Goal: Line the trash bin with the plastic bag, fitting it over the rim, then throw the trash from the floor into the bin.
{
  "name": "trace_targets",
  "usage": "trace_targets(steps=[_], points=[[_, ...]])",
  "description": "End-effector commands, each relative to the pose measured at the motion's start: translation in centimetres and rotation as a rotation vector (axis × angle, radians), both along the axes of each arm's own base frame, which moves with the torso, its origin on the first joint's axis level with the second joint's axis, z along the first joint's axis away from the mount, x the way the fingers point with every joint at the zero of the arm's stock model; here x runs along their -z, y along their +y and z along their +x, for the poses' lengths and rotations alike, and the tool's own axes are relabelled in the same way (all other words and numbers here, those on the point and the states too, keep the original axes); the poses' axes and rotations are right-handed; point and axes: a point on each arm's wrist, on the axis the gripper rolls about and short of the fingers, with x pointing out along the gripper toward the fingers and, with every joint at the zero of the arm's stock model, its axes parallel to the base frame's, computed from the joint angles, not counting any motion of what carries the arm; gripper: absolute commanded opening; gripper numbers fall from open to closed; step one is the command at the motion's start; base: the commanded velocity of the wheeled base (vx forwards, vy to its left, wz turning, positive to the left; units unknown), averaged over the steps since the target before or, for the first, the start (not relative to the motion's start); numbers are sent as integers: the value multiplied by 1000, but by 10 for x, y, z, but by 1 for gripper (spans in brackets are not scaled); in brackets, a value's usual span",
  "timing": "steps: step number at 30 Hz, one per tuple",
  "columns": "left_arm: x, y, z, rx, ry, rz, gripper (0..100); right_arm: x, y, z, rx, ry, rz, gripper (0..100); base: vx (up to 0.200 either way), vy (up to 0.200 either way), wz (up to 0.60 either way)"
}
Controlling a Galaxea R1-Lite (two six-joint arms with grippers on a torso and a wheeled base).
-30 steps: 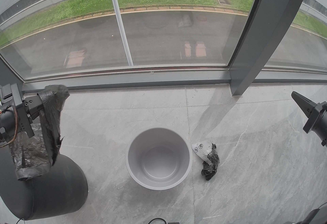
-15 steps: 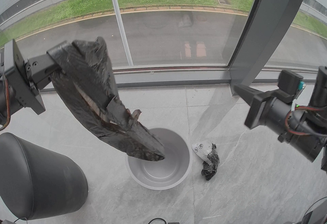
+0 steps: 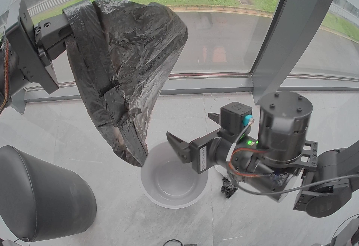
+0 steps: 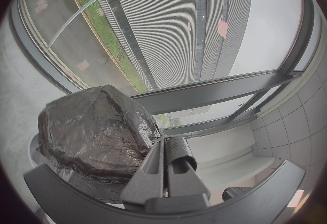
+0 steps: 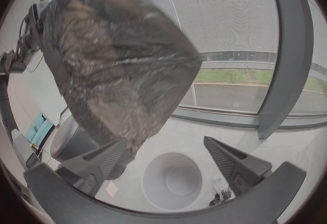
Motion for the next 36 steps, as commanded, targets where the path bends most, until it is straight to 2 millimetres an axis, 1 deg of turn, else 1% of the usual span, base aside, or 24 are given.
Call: trace_targets(steps=[1,6,9,11,12,15,19,20,26,30,32,36], points=[[-3,-5,2,22,-5,-3,0,27,32,3,-47,34,-62,100,0,0,0],[-3,-7,5,15,2,-2,0,44,52,7,-65,50,-93,100,0,0,0],[-3,-8,5,14,4,-2,0,53,59,13,-55,55,-108,100,0,0,0],[-2,-8,5,14,5,-1,0,55,61,16,-46,55,-109,100,0,0,0],[-3,-8,5,14,3,-2,0,58,65,21,-23,50,-111,100,0,0,0],[-3,-7,5,12,4,-3,0,59,68,29,15,37,-114,100,0,0,0],[-3,-6,3,12,3,-4,0,62,69,35,23,25,-137,100,0,0,0],[-2,-6,3,12,4,-3,0,67,72,41,32,19,-156,100,0,0,0],[-1,-6,3,13,10,-1,0,77,82,49,85,11,-172,100,0,0,0],[0,-6,4,10,14,0,0,83,84,51,91,-6,-191,100,0,0,0],[0,-6,4,10,16,0,0,88,85,54,116,-38,-235,100,0,0,0],[2,-6,4,8,19,2,0,96,88,60,144,-89,-248,100,0,0,0]])
